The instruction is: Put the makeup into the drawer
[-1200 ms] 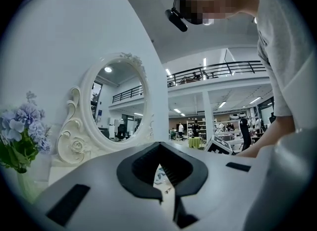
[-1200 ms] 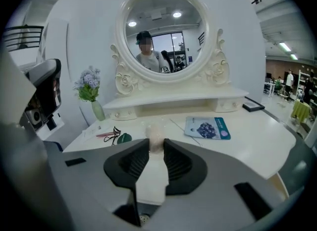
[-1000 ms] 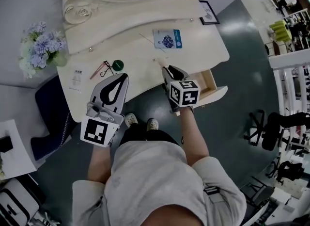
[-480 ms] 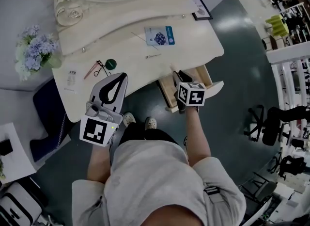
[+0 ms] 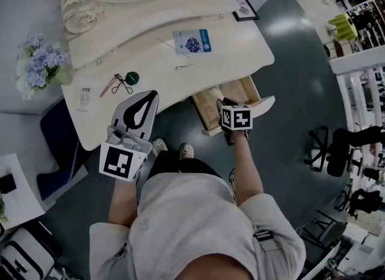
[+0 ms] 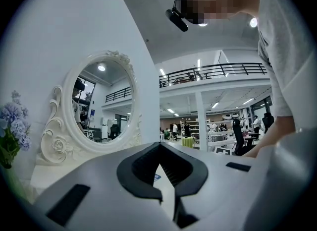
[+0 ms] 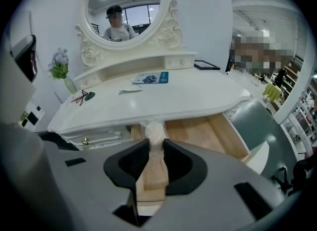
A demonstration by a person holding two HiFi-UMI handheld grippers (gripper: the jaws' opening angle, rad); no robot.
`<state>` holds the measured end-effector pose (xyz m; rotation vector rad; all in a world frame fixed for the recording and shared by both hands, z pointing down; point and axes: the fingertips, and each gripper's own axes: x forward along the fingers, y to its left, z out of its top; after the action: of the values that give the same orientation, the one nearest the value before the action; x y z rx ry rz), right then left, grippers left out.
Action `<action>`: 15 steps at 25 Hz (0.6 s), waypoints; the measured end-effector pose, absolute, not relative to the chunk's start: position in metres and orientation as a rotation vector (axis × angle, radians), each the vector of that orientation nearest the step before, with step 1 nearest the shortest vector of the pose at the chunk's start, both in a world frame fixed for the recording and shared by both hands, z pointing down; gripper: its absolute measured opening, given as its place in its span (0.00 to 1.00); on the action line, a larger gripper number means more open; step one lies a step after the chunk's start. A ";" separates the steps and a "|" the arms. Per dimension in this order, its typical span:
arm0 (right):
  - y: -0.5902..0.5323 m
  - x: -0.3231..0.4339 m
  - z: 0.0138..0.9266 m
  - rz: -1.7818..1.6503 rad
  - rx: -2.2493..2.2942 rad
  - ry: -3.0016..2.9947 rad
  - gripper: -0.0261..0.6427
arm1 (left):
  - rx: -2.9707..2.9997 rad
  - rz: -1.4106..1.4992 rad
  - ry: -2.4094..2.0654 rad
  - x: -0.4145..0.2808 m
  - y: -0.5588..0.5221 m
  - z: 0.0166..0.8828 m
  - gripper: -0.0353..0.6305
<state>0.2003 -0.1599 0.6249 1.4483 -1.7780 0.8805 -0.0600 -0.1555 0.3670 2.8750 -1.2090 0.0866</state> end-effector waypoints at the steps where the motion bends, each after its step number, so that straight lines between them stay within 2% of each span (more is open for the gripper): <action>1: -0.157 0.202 0.629 0.883 1.433 -1.762 0.19 | 2.876 0.088 -1.206 -0.058 -0.155 0.367 0.07; 15: -0.157 0.205 0.673 0.808 1.216 -1.627 0.20 | 2.868 0.136 -1.203 -0.049 -0.146 0.370 0.07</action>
<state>0.2051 -0.1567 0.6733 1.2158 -1.6270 0.8077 -0.0488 -0.1459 0.3703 2.8676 -1.2026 0.1356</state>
